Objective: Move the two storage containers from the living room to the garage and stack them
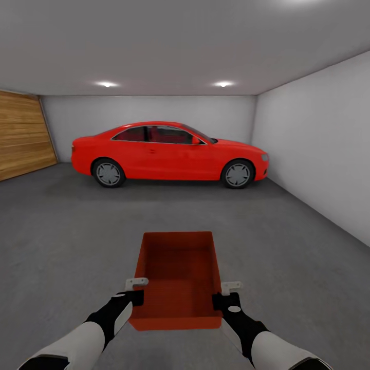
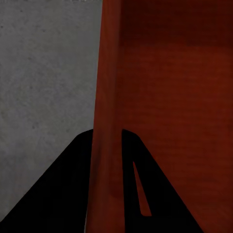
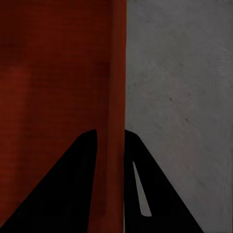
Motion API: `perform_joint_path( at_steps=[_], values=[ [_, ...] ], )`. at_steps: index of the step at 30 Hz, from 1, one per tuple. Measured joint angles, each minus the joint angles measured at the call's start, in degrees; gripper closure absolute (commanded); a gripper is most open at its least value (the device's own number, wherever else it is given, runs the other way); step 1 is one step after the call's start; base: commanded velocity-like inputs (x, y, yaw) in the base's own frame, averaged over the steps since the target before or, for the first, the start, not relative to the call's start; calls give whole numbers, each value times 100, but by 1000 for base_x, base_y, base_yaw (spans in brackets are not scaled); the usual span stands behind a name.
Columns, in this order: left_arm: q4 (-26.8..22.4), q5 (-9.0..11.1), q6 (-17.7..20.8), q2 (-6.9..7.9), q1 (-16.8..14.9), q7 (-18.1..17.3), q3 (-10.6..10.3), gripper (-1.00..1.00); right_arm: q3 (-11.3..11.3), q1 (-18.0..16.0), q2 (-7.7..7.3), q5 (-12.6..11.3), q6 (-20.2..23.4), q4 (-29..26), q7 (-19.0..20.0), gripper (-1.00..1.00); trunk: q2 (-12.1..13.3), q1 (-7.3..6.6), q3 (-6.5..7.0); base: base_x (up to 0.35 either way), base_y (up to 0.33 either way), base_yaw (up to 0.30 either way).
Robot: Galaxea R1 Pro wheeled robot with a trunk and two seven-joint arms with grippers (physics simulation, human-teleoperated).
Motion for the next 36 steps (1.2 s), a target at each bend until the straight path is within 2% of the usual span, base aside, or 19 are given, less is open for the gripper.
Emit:
perform_joint_path(
  at_steps=[18, 36],
  values=[
    [3, 0, 0, 0, 0, 0, 1, 100, 0, 0, 0, 1, 4, 0, 0, 100, 0, 0, 0, 322, 79, 0],
    [0, 0, 0, 0, 0, -1, 0, 100, 0, 0, 0, 0, 0, 0, -1, 100, 0, 0, 0, 322, 6, 0]
  ],
)
